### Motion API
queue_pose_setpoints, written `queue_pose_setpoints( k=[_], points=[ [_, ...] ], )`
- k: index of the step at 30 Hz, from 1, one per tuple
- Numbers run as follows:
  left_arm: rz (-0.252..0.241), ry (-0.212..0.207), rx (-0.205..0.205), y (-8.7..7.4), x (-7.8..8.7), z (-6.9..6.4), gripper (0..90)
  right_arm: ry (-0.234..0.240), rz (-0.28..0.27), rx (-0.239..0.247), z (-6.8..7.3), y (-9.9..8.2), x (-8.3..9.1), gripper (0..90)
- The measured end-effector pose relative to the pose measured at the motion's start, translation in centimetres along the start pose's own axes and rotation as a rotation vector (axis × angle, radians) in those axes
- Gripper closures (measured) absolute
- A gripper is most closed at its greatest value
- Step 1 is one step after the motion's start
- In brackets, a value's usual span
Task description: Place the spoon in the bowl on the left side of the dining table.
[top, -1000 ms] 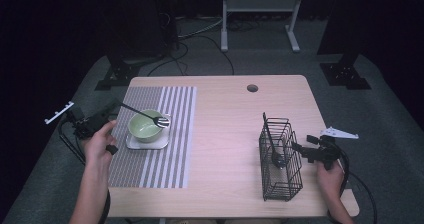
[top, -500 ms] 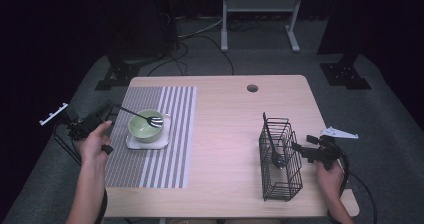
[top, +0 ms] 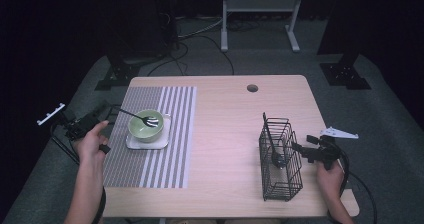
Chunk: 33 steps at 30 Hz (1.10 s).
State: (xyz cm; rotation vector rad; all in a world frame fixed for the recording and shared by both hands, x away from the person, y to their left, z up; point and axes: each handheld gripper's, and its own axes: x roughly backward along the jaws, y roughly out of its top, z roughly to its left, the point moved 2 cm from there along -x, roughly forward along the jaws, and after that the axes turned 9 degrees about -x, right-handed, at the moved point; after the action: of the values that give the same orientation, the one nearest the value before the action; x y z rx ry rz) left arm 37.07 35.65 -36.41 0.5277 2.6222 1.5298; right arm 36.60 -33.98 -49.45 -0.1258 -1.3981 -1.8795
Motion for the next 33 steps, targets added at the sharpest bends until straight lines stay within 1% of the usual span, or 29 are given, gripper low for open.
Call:
queue_pose_setpoints(
  k=[8,9,15,18,25,31,33],
  points=[
    [0.0,0.022,0.009,-0.1,0.0,0.9,89.4,0.003,-0.001,-0.003,0.0,0.0,0.0,13.4],
    [0.001,0.03,0.006,-0.2,0.1,1.0,89.4,0.003,-0.001,-0.003,0.0,0.0,0.0,13.4],
    [-0.003,0.057,0.02,-0.3,0.2,1.8,89.4,0.001,0.001,-0.004,0.0,0.0,0.0,13.3],
    [-0.001,0.07,0.02,-0.4,0.3,2.2,89.4,0.002,0.0,-0.005,0.0,0.0,0.0,13.4],
    [-0.003,0.095,0.03,-0.6,0.1,2.7,89.4,0.004,-0.001,-0.005,0.0,0.0,0.0,13.4],
    [0.004,0.102,0.034,-0.9,-0.4,3.0,89.4,0.005,-0.002,-0.004,0.0,0.0,0.0,13.4],
    [0.004,0.108,0.041,-1.0,-0.5,3.1,89.4,0.005,-0.001,-0.007,0.0,0.0,0.0,13.4]
  ],
)
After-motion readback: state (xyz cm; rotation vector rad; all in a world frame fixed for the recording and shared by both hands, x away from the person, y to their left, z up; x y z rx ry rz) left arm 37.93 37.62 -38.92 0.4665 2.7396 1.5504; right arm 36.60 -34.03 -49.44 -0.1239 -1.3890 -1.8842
